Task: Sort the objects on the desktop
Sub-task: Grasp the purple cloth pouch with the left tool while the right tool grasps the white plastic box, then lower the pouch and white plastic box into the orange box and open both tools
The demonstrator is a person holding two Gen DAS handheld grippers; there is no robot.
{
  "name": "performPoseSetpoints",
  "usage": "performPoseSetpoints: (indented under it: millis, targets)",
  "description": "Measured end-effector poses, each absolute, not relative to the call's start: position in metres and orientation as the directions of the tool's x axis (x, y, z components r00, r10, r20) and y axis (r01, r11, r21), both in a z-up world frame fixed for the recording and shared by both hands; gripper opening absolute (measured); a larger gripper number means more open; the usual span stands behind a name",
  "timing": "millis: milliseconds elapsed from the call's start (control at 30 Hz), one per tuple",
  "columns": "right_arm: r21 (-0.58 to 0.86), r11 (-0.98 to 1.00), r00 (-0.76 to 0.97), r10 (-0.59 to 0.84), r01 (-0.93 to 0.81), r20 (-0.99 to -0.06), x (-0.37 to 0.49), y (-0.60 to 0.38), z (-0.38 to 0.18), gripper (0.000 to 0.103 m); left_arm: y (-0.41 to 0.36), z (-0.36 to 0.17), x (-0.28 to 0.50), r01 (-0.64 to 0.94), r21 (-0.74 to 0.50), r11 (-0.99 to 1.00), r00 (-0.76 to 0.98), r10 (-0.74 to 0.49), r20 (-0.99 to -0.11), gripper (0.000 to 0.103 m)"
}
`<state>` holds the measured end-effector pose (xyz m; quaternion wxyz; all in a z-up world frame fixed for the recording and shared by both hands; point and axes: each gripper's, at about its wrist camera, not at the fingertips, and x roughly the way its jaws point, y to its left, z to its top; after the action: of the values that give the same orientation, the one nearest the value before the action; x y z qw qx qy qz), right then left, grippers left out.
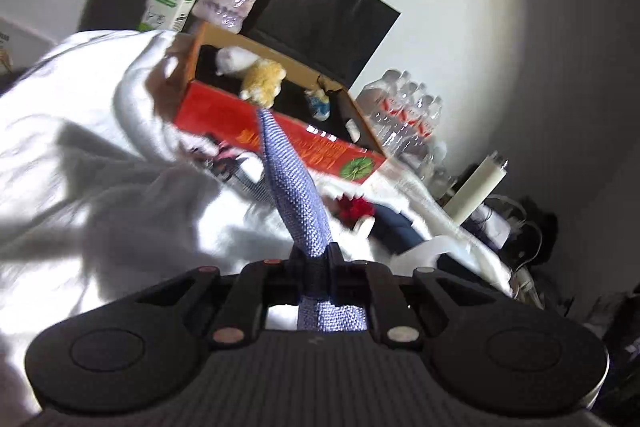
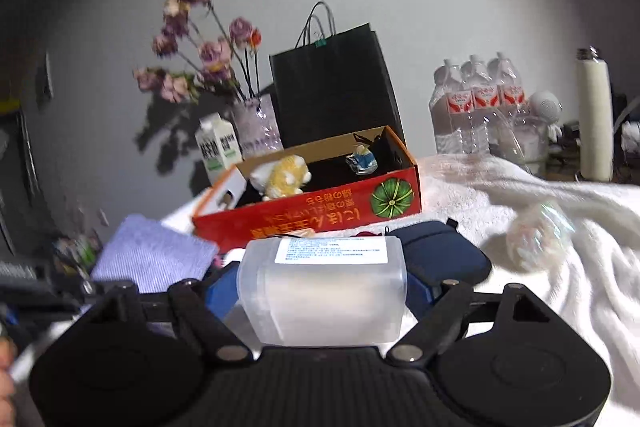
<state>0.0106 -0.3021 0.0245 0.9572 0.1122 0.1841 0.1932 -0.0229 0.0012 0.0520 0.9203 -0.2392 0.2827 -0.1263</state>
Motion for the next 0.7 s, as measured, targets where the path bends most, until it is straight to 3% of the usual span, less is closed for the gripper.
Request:
performPoseSetpoints:
  millis: [200,400,567,700]
  targets:
    - [0.203,0.931,0.867,0.358,-0.303,-0.347,-0.031,-0.309,0.028,0.082,-0.001,0.050,-0.045,0.108,-0.479,0.871,0.804,-0.360,-0.473,0.011]
    - [0.226,0.931,0.872,0.350,-0.285,-0.342,-0.042,-0.318,0.031,0.082,-0.001,0.065,-0.048,0.156,-0.462,0.873,0.824,-0.373,-0.427,0.011]
    - [0.237,0.910,0.872,0.399,-0.339,-0.285,-0.020,-0.318,0.057,0.082,0.015,0.103,0.004,0.174,-0.430,0.886,0.839,-0.362,-0.407,0.011]
    - [0.191,0.902,0.869,0.426,-0.387,-0.252,0.036,-0.307,0.091,0.082,0.029,0.124,0.093,0.128,-0.424,0.897,0.829,-0.331,-0.450,0.012]
